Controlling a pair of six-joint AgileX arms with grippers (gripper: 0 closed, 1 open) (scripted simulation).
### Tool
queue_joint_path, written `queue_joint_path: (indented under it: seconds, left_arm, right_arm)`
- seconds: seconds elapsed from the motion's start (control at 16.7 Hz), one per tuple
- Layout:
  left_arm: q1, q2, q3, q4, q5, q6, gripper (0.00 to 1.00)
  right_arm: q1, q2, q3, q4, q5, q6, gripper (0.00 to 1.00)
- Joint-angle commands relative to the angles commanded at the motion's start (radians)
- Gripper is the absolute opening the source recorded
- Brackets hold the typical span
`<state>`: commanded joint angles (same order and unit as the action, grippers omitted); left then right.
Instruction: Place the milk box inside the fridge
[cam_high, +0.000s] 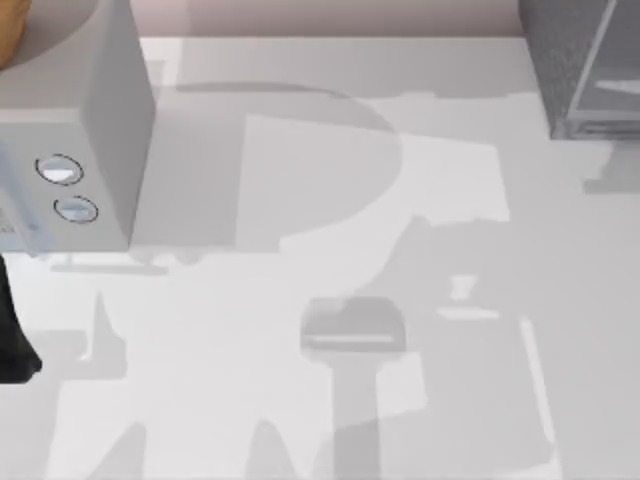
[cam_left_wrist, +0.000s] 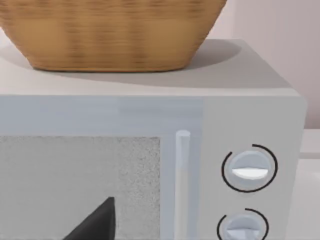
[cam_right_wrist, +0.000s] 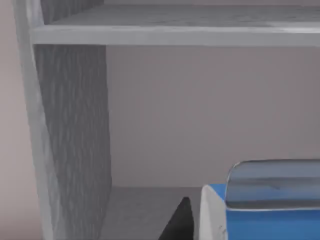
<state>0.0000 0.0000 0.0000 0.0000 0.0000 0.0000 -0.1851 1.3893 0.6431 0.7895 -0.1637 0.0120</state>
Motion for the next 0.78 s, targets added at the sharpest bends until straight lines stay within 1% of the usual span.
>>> queue_joint_path:
  seconds: [0.24, 0.42, 0.6, 0.78]
  left_arm:
    - [0.0, 0.0, 0.0, 0.0, 0.0, 0.0, 1.0]
    - [0.0, 0.0, 0.0, 0.0, 0.0, 0.0, 1.0]
    - [0.0, 0.0, 0.0, 0.0, 0.0, 0.0, 1.0]
    - [0.0, 0.0, 0.0, 0.0, 0.0, 0.0, 1.0]
  right_arm:
    - [-0.05, 0.388, 0.161, 0.199, -0.041, 0.002, 0.0]
    - [-0.076, 0.611, 0.255, 0.315, -0.067, 0.003, 0.0]
    - [-0.09, 0.746, 0.315, 0.388, -0.086, 0.003, 0.0]
    - [-0.094, 0.785, 0.333, 0.41, -0.092, 0.003, 0.0]
